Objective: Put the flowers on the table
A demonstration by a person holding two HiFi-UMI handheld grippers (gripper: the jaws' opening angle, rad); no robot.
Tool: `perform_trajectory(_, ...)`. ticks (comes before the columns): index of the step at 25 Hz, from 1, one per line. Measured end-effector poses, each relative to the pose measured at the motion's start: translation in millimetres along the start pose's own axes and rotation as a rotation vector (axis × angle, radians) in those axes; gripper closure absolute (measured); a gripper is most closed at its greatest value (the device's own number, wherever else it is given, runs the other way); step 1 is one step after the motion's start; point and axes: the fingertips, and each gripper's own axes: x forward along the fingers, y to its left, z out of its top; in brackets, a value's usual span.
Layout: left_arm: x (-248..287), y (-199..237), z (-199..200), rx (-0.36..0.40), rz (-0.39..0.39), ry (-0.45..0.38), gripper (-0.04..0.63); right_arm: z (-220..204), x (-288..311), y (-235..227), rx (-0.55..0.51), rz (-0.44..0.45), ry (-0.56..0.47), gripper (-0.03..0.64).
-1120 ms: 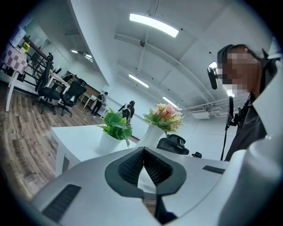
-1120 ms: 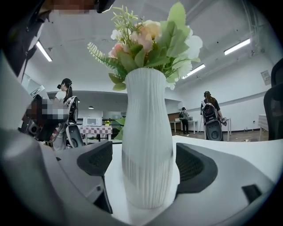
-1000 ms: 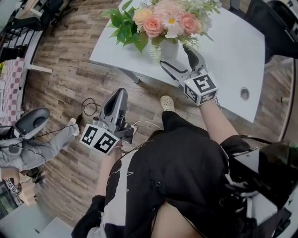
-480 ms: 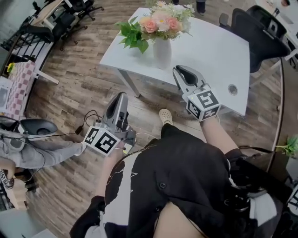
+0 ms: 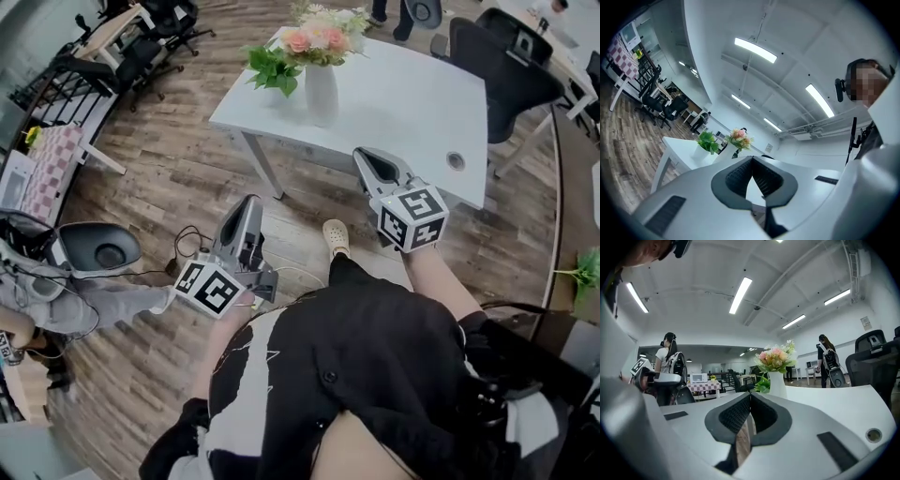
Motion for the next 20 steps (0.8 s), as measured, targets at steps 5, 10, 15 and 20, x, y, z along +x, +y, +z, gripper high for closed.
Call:
perform_trajectory(5,-12.2,-23.1,-17.7,-0.008,-0.039,0.033,0.584,-10.6,-37.3,8.7,0.045,-0.013,0.013,0.601)
perform_trajectory(10,-15.3,-41.5,-27.7,-0.002,-0.071,0.05,0.584,3.7,-64.5,18.9,0.016,-0.012,-0.001,0.601)
perform_trajectory(15,-8.0,-55.2,-34.5,-0.006,-0.093,0.057,0.584,20.7,-79.2,13.4,0.021,-0.012,-0.028,0.601)
perform_trajectory(20,4.8,-71.1,-39.5,0.017,-0.102,0.07,0.584,25.9,-97.9,-1.0,0.058,-0.009,-0.026,0.603)
